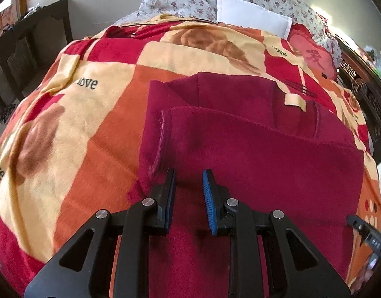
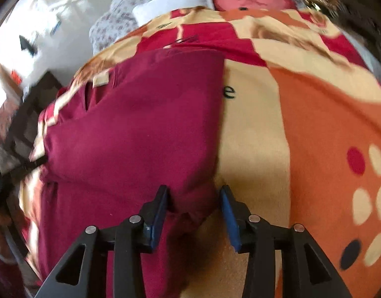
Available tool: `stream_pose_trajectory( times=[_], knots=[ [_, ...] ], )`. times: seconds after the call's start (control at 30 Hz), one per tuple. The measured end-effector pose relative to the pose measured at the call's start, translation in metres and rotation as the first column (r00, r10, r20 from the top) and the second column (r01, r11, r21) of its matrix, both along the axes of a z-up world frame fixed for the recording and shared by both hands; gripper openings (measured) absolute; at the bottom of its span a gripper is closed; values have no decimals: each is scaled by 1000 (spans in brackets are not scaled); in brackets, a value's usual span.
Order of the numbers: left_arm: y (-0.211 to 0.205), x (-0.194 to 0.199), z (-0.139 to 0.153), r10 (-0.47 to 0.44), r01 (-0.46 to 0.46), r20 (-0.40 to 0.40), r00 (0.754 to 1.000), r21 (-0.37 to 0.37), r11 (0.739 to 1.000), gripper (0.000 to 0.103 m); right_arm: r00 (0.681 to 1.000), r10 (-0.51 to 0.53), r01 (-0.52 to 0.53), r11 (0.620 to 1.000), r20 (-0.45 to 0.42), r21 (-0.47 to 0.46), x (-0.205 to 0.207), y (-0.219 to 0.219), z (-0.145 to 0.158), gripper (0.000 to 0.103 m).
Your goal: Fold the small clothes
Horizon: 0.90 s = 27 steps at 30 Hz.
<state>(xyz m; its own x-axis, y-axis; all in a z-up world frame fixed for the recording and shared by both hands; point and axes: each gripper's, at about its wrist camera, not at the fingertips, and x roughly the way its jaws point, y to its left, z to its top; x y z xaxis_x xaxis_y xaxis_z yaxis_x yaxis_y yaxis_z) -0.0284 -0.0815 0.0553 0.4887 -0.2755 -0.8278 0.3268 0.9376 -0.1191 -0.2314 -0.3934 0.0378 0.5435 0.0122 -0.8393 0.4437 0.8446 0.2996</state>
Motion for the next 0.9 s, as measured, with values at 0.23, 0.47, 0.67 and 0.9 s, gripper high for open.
stream_pose_trajectory(
  times=[0.23, 0.47, 0.67, 0.9],
  knots=[
    [17, -29, 7, -11, 11, 10, 1000, 11, 1000, 21, 999, 40, -40, 999, 19, 2, -29, 16, 16, 41],
    [30, -56, 2, -18, 18, -29, 999, -7, 1000, 35, 998, 57, -58, 995, 10, 80, -68, 37, 12, 47],
    [42, -79, 6, -41, 39, -49, 998, -32, 999, 35, 997, 81, -80, 993, -3, 90, -95, 55, 12, 47],
    [75, -118, 8, -96, 93, -85, 992, -43, 995, 35, 993, 114, -113, 991, -4, 76, -122, 73, 17, 47]
  ],
)
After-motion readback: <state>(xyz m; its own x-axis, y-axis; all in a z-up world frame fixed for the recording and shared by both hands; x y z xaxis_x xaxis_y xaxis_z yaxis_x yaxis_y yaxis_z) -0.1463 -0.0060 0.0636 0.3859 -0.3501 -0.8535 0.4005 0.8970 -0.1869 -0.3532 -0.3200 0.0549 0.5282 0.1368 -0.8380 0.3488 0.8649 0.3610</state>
